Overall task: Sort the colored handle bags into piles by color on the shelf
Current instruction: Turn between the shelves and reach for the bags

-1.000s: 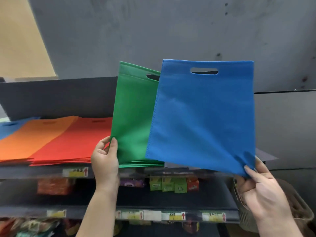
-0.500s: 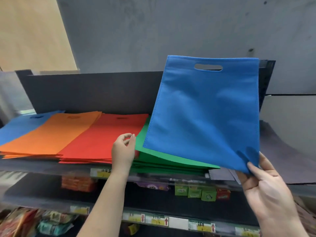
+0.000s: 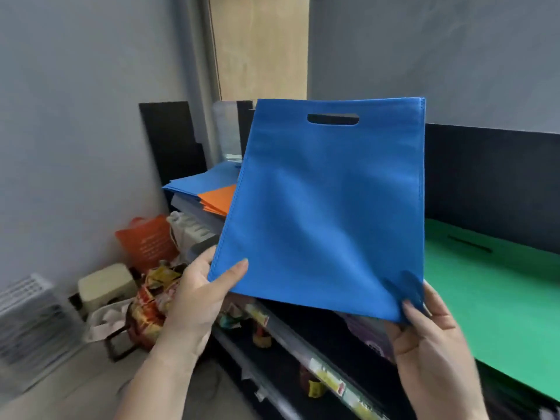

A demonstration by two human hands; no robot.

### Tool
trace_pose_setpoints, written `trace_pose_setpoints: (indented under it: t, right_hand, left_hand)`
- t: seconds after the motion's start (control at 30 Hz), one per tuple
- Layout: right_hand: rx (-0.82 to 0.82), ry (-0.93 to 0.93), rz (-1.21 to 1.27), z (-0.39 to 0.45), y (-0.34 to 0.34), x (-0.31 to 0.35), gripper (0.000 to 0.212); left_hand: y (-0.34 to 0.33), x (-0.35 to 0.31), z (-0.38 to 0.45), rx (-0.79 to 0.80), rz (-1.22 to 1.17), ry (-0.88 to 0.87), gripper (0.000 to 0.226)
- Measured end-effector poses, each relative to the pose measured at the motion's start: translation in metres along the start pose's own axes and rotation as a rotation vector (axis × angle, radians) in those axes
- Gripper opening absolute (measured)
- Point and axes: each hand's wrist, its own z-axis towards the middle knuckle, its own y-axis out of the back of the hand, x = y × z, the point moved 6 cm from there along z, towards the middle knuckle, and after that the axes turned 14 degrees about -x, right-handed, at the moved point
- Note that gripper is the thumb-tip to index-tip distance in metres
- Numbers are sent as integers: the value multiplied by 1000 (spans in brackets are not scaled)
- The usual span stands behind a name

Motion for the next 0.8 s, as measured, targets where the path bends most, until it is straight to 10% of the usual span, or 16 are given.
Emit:
trace_pose_setpoints:
  t: [0.33,0.8]
  right_hand:
    - [261,-190,-147,-43,-104,-154,36]
    - [300,-17,-438,-48,-190,-278,29]
  left_hand:
    - [184,-18,14,-490,146,-91,17]
    - [317,-8,107,-523,211,-141,12]
